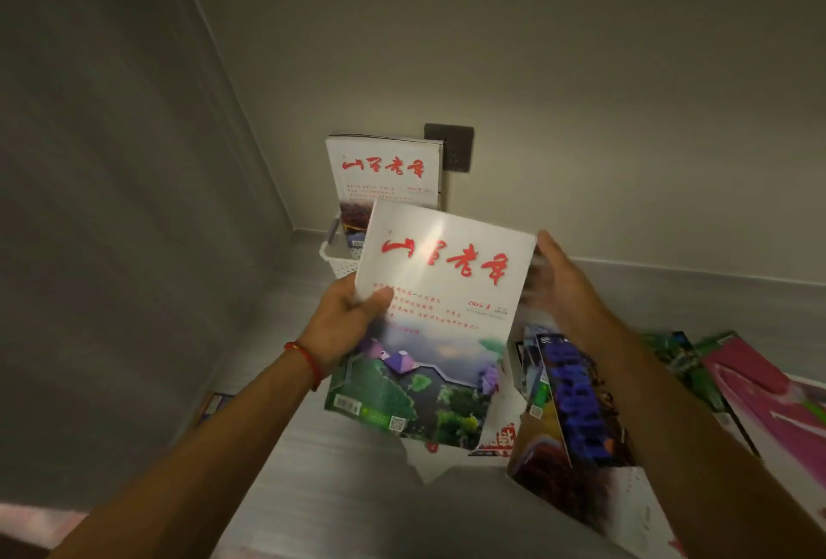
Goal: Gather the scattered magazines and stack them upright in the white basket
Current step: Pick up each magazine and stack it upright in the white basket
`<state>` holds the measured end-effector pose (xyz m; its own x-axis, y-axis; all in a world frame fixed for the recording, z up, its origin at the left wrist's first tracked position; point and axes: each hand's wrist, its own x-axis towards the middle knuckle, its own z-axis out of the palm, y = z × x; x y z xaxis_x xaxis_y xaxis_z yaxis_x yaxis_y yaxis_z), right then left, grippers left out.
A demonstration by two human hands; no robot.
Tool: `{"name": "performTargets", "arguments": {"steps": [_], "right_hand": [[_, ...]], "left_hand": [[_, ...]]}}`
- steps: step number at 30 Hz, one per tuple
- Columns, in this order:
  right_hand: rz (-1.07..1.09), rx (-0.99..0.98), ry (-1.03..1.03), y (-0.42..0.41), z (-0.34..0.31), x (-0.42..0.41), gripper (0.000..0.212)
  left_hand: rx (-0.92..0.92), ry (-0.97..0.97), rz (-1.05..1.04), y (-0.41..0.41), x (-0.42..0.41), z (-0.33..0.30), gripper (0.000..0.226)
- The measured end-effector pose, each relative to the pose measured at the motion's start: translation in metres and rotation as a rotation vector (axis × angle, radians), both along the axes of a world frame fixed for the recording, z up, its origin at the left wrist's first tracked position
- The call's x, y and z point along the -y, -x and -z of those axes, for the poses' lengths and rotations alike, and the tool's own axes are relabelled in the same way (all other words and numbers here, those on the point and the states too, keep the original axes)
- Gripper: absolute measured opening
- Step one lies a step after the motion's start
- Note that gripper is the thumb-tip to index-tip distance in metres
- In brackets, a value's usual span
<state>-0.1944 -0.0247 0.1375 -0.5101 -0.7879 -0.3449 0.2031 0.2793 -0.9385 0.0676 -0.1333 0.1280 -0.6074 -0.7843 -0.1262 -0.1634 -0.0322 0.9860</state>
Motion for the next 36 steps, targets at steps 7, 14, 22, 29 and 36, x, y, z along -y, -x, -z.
{"name": "performTargets", "arguments": {"steps": [7, 14, 22, 29, 36], "right_hand": [[-0.121, -0.110, 0.123, -0.044, -0.012, 0.041, 0.028], [0.030, -0.906, 0.107, -0.035, -0.059, 0.130, 0.020], [0.171, -0.848, 0.027, -0.021, -0.040, 0.200, 0.020], [0.212, -0.661, -0.103, -0.014, -0.002, 0.227, 0.013], [0.227, -0.525, -0.125, -0.018, 0.034, 0.243, 0.018]], "left_hand": [[-0.085, -0.093, -0.140, -0.008, 0.061, -0.007, 0.034], [0.111, 0.406, -0.309, 0.003, 0.153, -0.049, 0.031], [0.210, 0.348, -0.286, 0.027, 0.238, -0.033, 0.039], [0.152, 0.058, -0.337, 0.038, 0.269, 0.017, 0.034], [0.172, -0.027, -0.406, 0.040, 0.284, 0.044, 0.037]]}}
